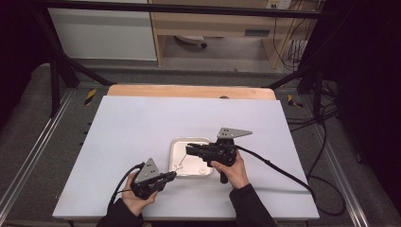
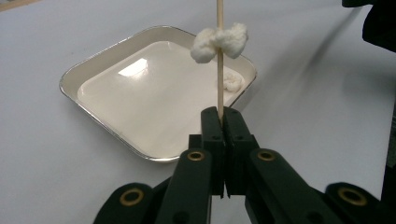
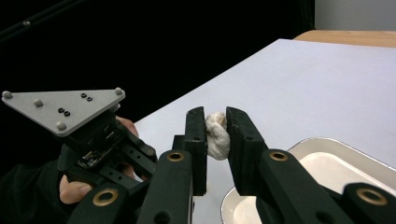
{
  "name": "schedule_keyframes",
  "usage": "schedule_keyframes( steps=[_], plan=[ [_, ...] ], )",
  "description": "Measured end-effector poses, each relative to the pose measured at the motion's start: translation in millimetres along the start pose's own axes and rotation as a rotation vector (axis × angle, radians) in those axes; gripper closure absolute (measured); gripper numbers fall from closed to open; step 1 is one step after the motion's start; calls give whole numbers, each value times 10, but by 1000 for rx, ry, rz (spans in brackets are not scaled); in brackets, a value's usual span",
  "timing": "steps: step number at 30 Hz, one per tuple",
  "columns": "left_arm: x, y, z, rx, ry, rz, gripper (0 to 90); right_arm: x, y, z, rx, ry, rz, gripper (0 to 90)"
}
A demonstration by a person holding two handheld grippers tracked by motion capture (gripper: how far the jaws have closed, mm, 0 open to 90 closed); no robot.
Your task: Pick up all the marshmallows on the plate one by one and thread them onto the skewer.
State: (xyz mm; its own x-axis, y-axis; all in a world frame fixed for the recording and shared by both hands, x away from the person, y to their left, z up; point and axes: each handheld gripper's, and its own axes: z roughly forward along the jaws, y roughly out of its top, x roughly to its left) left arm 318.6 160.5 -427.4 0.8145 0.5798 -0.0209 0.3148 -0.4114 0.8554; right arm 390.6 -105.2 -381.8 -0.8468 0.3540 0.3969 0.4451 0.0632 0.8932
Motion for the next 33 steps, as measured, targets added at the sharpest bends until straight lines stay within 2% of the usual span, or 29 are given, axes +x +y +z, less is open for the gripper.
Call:
schedule_keyframes(
  steps=[10,11,12,13,15,22,24,29,33],
  plan=[
    [-3,3,-7,-5,-1,0,887,14,-56,32,19,5,1,811],
    [-1,12,-16,-28,-11,-1,887,17,-65,37,28,6,5,807],
    [-5,35,-29,-37,-14,-5,887,14,-82,57,60,16,13,804],
    [-18,56,-35,-39,-5,7,887,11,-122,90,79,24,13,800],
    [-26,55,-25,-30,-1,11,887,13,-188,140,93,36,24,794],
    [1,30,9,-13,4,-15,885,10,-236,176,93,19,20,726],
    [6,27,13,-11,6,-16,885,10,-232,174,94,17,26,671],
    [45,9,-6,-14,10,-35,885,37,-159,91,85,-22,-4,479],
    [68,4,-22,-17,17,-42,885,53,-112,12,99,-91,-47,320]
  ],
)
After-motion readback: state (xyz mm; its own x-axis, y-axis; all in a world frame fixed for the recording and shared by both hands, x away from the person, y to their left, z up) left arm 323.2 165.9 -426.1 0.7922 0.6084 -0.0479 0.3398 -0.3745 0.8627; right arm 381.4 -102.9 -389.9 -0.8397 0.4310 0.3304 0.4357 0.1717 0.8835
